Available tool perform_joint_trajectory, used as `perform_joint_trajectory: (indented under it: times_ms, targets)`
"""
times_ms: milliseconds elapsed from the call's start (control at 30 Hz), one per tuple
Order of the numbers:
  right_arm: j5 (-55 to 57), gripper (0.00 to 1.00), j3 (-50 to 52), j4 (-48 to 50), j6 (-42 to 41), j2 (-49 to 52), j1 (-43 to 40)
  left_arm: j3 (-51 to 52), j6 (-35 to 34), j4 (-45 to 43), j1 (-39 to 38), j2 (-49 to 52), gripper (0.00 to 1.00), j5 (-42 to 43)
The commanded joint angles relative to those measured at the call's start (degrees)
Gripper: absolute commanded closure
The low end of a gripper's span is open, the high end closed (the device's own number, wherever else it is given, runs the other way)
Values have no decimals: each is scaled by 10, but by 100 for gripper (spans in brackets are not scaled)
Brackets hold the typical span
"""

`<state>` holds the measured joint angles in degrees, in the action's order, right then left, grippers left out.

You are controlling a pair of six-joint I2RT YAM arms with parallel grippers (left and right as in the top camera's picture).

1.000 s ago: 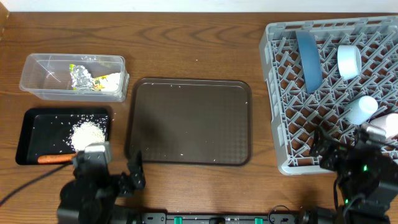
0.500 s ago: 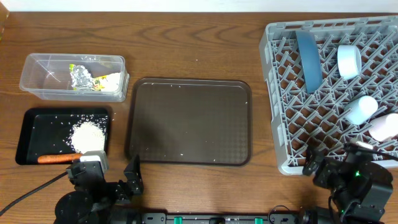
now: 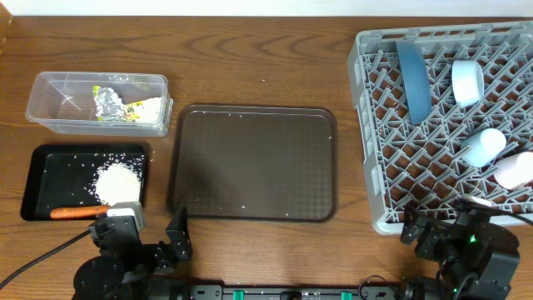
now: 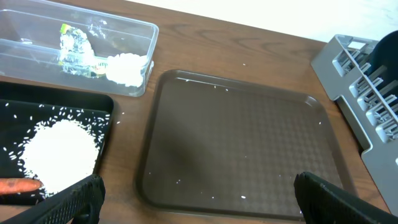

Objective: Sort waste into correct bins and load items into the dishwasher rack

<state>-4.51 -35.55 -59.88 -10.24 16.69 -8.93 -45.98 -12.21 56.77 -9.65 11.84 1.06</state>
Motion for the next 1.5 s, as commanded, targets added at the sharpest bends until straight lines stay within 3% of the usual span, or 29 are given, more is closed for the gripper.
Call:
perform_joint_trajectory:
  times_ms: [0,267,467,600,800,1467]
  targets:
    - [21,1,25,47,0,-41,56,4,-3,1,-1,-2,2,-7]
    - [26,1,177,311,26,-161,110,4,-3,1,-1,-2,2,-7]
    - [31,1,292,551,62,-164,110,4,-3,1,-1,-2,2,-7]
    - [32,1,354,659,86,-164,110,4,-3,1,-1,-2,2,-7]
    - [1,1,352,553,137,-164,110,4,-3,1,-1,-2,2,-7]
    - [0,1,352,560,127,-164,111,4,-3,1,-1,-2,2,-7]
